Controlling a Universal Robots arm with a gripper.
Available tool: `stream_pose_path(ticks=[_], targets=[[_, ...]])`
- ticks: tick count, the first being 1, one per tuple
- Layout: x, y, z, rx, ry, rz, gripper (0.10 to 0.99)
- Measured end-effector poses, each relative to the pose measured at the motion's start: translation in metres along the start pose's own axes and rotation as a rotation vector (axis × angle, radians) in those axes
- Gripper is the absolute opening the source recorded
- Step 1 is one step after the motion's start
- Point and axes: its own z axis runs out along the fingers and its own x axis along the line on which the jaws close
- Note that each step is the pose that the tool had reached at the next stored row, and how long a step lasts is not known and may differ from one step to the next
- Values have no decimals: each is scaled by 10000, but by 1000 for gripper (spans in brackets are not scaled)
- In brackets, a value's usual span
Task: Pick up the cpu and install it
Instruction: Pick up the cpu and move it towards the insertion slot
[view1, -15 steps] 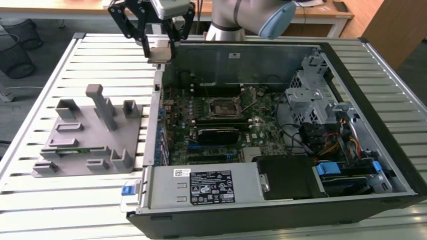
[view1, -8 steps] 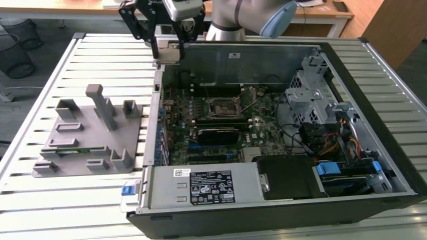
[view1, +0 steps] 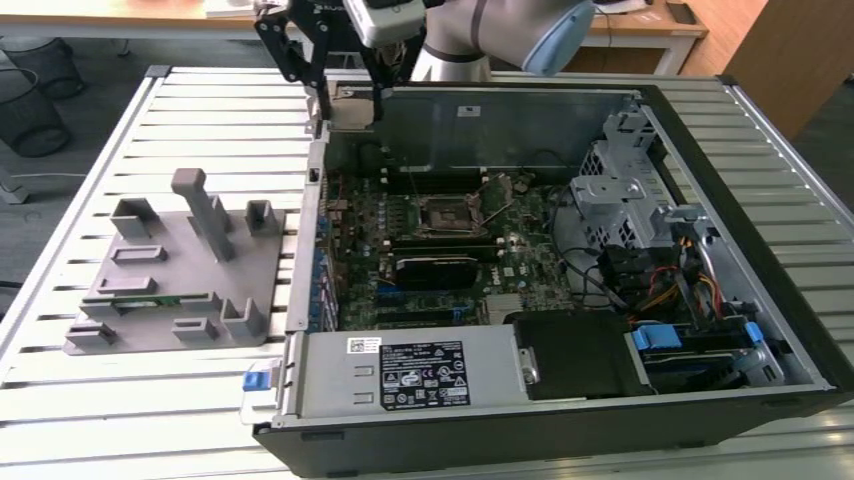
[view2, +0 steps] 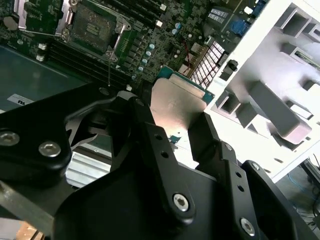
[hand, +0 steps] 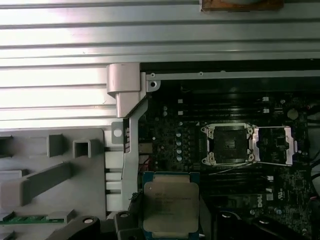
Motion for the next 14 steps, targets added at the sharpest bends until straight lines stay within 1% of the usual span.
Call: stream_pose_path(ticks=[7,14], targets=[[-126,4,6,-45,6,1,537],[-225,8,8,-51,9,0,537]])
